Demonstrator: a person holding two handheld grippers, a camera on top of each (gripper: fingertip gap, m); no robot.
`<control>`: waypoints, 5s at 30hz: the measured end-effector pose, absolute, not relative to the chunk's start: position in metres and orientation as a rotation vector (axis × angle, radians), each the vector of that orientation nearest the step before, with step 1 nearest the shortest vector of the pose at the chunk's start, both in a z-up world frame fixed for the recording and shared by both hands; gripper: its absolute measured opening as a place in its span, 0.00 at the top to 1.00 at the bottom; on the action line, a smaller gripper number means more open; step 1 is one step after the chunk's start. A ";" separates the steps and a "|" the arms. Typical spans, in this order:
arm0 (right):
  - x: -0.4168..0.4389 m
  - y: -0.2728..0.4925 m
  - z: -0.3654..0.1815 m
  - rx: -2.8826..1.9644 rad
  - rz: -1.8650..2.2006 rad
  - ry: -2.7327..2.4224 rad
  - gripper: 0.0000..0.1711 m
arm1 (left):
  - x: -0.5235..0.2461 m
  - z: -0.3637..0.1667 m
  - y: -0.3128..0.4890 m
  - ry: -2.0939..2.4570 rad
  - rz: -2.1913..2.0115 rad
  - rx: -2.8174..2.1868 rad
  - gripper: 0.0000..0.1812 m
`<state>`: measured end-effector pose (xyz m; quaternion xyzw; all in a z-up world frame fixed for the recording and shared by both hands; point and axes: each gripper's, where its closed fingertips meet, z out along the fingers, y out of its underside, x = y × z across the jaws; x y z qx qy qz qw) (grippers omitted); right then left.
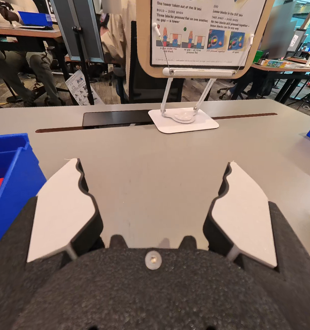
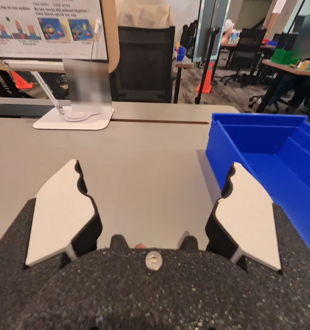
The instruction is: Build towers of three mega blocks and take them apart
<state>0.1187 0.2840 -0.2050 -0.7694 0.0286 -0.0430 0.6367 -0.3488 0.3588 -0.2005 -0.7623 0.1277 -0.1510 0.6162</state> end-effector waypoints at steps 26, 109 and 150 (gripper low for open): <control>0.159 0.224 -0.142 -1.659 -0.289 0.002 0.19 | -0.430 -0.130 0.300 0.184 -0.333 -1.598 0.19; 0.135 0.225 -0.135 -1.672 -0.168 -0.109 0.30 | -0.637 -0.224 0.322 1.041 -0.007 -2.529 0.71; 0.145 0.219 -0.138 -1.663 -0.163 -0.113 0.30 | -0.669 -0.280 0.338 1.019 0.280 -2.905 0.79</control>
